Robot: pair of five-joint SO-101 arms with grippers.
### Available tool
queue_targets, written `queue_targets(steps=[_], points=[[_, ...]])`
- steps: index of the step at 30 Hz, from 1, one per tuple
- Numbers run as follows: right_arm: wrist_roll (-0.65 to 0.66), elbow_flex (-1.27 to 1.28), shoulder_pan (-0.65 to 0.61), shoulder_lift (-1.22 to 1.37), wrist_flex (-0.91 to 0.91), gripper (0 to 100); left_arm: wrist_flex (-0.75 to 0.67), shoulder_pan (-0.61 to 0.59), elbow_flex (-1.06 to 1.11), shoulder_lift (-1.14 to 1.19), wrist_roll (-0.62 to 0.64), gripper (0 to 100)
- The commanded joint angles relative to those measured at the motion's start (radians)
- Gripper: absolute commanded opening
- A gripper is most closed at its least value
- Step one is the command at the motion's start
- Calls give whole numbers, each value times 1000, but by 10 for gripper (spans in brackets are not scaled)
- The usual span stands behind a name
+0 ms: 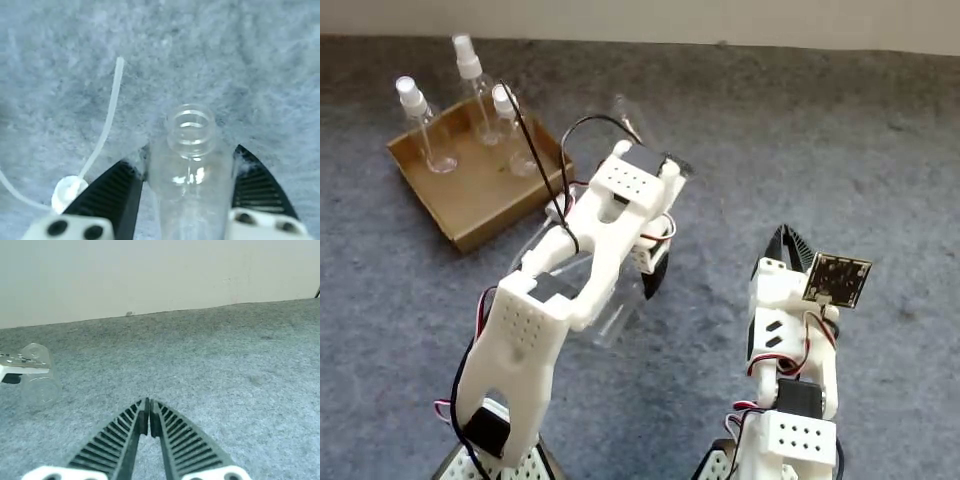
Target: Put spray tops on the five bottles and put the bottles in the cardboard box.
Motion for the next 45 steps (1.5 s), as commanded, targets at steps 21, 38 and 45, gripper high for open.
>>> queue_targets(steps=[21, 38, 45], points=[[14, 174, 5, 8, 5, 5, 8, -1, -36, -228, -21, 299], [14, 174, 5, 8, 5, 5, -104, 68, 417, -598, -120, 296], [14, 174, 5, 8, 5, 5, -364, 59, 723, -779, -120, 296]])
